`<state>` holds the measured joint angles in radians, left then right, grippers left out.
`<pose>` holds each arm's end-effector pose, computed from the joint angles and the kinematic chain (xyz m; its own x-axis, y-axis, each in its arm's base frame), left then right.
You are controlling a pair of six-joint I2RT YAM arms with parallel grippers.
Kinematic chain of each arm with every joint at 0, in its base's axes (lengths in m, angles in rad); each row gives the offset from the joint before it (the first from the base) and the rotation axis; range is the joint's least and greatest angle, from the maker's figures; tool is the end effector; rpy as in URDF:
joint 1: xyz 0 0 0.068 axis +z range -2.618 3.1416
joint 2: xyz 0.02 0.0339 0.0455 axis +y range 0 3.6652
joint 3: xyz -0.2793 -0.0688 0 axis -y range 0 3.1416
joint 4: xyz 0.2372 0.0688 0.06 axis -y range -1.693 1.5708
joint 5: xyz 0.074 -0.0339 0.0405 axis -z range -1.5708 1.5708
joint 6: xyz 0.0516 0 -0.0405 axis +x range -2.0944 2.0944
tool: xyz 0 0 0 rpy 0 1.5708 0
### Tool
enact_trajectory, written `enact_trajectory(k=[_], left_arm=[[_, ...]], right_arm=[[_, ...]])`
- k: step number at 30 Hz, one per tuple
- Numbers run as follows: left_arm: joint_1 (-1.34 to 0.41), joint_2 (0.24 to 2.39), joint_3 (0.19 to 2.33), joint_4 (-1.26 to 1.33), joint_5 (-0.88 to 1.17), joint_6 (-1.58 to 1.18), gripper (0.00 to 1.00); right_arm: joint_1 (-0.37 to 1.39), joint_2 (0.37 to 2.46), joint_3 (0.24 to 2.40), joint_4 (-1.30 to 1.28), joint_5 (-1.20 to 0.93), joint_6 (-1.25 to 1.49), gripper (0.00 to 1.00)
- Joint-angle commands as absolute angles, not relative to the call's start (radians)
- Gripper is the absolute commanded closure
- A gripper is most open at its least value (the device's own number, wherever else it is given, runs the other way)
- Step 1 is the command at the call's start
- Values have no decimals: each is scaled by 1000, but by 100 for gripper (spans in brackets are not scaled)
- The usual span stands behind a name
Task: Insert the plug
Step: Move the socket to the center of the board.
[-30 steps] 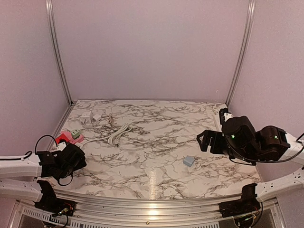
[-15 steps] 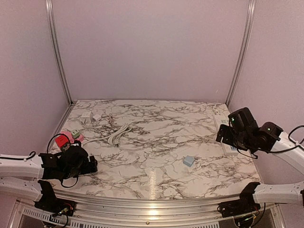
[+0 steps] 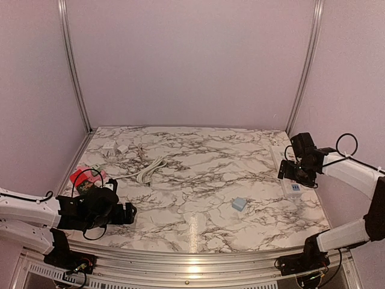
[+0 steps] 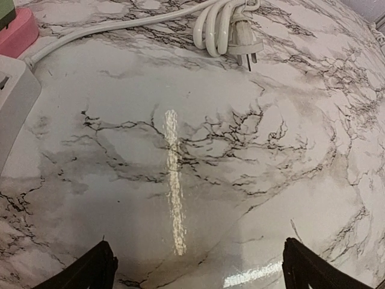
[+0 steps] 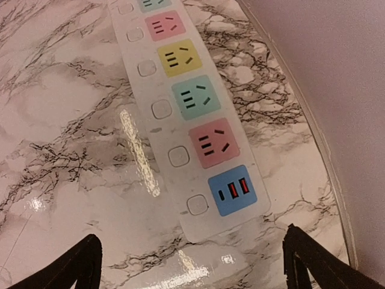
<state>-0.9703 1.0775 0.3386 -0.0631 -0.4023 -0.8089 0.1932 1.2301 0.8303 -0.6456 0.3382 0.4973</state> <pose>0.1229 -0.1437 0.1568 -0.7184 -0.1293 -0.6836 0.1240 0.9430 -0.3088 0.2291 0.0274 0.2336 -0.7547 0.3109 -0.5777 0.3894 0.9210 -0.0130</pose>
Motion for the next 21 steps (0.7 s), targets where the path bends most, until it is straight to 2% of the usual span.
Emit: enact_trajectory(k=[1, 11, 18, 21], left_arm=[[-980, 1030, 293, -30, -394, -784, 1], [-980, 964, 256, -28, -372, -786, 1], [-983, 952, 248, -29, -368, -783, 1], [-982, 957, 250, -29, -371, -785, 1]], right_arm=[[113, 1290, 826, -543, 304, 423, 2], [37, 1476, 858, -470, 240, 385, 2], [-26, 1524, 826, -414, 200, 346, 1], [-31, 1543, 810, -388, 154, 333, 5]])
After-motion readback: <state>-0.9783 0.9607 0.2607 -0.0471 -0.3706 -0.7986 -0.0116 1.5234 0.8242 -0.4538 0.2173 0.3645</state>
